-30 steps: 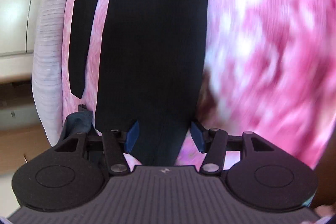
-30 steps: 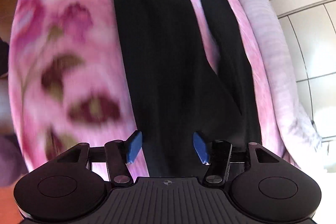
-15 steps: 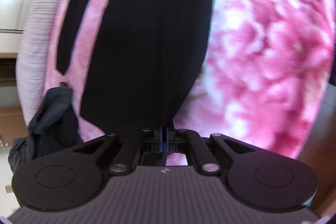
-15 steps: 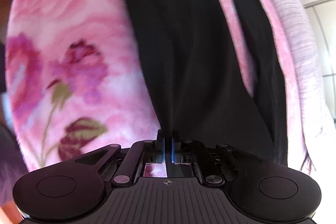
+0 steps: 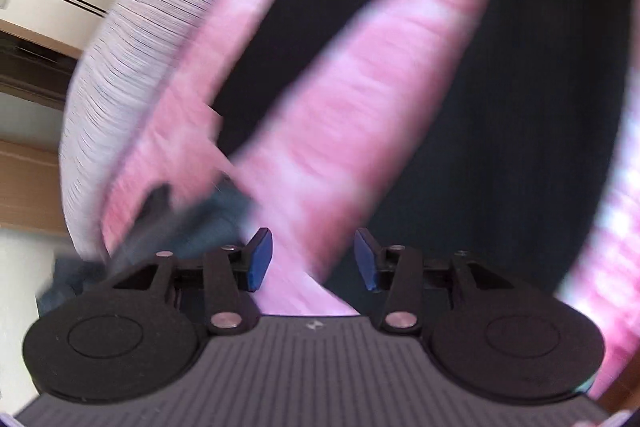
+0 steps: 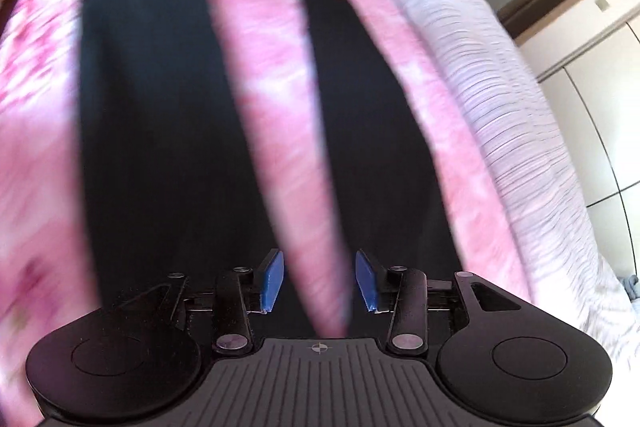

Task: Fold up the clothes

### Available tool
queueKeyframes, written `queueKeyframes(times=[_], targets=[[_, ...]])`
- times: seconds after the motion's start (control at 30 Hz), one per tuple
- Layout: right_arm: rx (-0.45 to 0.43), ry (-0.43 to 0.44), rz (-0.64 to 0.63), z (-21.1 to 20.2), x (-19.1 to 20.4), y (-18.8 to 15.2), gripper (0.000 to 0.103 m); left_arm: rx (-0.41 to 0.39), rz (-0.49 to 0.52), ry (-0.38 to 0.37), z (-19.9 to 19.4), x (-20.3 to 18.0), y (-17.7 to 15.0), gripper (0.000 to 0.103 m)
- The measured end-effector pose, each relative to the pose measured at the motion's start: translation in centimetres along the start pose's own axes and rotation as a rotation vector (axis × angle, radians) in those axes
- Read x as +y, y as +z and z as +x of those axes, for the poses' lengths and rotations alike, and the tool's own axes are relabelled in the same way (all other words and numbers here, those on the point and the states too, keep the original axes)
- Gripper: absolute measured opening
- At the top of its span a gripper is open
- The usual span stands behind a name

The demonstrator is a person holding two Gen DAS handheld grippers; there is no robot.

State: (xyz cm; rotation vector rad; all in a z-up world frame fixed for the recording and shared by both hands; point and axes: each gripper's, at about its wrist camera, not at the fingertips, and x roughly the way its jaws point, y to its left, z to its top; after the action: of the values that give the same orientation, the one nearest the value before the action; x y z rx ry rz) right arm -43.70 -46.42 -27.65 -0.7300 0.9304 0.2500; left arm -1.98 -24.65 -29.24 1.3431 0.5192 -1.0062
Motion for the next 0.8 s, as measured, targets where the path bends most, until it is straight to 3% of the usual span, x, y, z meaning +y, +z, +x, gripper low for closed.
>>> queueKeyframes(times=[0.23, 0.4, 0.47, 0.57, 0.6, 0.63, 0.73, 0.8], targets=[[0.078, -0.045, 0.285, 13.1, -10.5, 9.4, 0.041, -0.182, -0.065, -0.028, 15.2, 13.3, 8.2, 0.040], [0.109, -0.045, 0.342, 18.1, -14.3, 14.1, 0.041, -0.165, -0.055, -0.131, 24.6, 17.7, 12.4, 0.038], [0.106, -0.056, 0.338, 19.4, -15.1, 14.7, 0.041, -0.135, -0.008, -0.215, 27.0, 18.0, 13.2, 0.036], [0.116, -0.058, 0.324, 20.9, -16.1, 14.5, 0.043, -0.135, 0.015, -0.318, 28.2, 18.1, 13.4, 0.028], [0.119, -0.059, 0.320, 21.7, -16.6, 14.3, 0.044, -0.133, 0.007, -0.346, 28.1, 18.1, 13.4, 0.015], [0.130, -0.063, 0.320, 22.3, -16.9, 14.2, 0.045, -0.123, 0.003, -0.362, 27.8, 17.9, 13.3, 0.010], [0.179, -0.062, 0.358, 24.2, -18.1, 13.7, 0.045, -0.148, 0.080, -0.278, 27.1, 18.6, 13.5, 0.005], [0.183, -0.063, 0.389, 24.0, -18.7, 13.2, 0.045, -0.172, 0.058, -0.193, 27.1, 20.2, 13.9, 0.005]])
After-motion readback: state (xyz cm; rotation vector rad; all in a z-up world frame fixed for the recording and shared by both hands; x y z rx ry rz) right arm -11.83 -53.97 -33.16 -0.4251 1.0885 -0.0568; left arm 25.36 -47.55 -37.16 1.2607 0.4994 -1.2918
